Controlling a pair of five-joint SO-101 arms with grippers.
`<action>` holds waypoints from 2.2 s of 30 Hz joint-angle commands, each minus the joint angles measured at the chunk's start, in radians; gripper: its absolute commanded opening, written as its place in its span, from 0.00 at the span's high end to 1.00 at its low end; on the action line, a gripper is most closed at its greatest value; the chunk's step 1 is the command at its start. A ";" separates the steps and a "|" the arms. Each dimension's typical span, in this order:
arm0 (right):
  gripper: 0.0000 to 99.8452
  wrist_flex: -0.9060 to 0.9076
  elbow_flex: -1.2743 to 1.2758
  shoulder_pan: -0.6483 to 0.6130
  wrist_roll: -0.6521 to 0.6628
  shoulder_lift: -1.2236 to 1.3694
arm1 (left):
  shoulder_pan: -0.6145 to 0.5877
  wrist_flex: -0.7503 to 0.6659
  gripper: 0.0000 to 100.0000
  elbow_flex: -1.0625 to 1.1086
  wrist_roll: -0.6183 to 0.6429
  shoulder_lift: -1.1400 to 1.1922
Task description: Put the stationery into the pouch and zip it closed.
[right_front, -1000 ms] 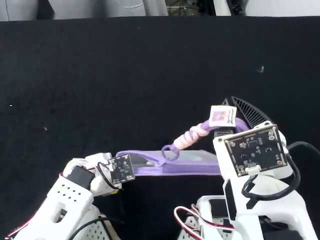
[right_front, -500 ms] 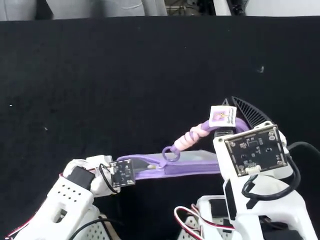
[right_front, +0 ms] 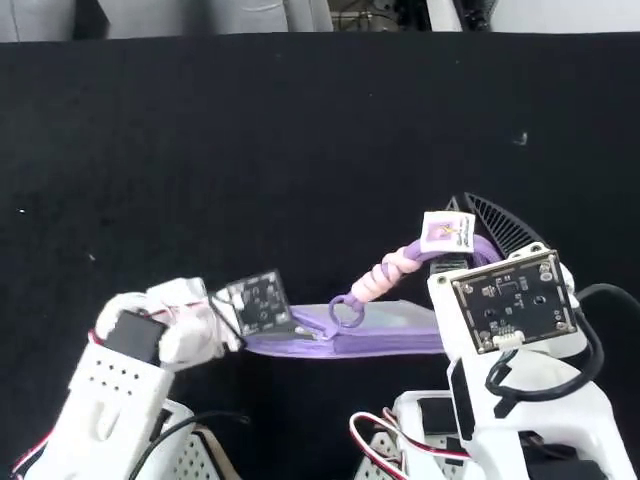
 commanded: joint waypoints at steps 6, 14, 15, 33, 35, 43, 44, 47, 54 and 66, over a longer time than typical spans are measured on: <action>0.99 -0.043 0.030 0.020 -0.002 0.012 | -0.081 0.187 0.97 -0.358 0.011 -0.012; 0.99 -0.043 0.025 0.020 -0.005 0.012 | -0.217 0.186 0.97 -0.506 0.021 -0.012; 0.99 -0.043 0.025 0.020 -0.005 0.012 | -0.223 0.186 0.97 -0.524 0.041 -0.012; 0.99 -0.052 0.030 0.020 -0.008 0.012 | 0.157 0.212 0.97 -0.733 0.902 -0.462; 0.99 -0.051 0.030 0.020 -0.008 0.012 | 0.252 0.212 0.97 -0.730 0.977 -0.493; 0.99 -0.052 0.030 0.020 -0.006 0.012 | 0.519 0.167 0.97 -0.661 1.083 -0.499; 0.99 -0.052 0.030 0.020 -0.006 0.012 | 0.529 0.163 0.97 -0.647 1.086 -0.499; 0.99 -0.052 0.030 0.020 -0.006 0.012 | 0.536 0.143 0.97 -0.605 1.085 -0.499; 0.99 -0.051 0.025 0.020 -0.008 0.012 | 0.538 0.052 0.97 -0.456 1.083 -0.499; 0.99 -0.081 0.024 0.072 -0.003 0.012 | 0.538 -0.158 0.97 -0.203 1.026 -0.499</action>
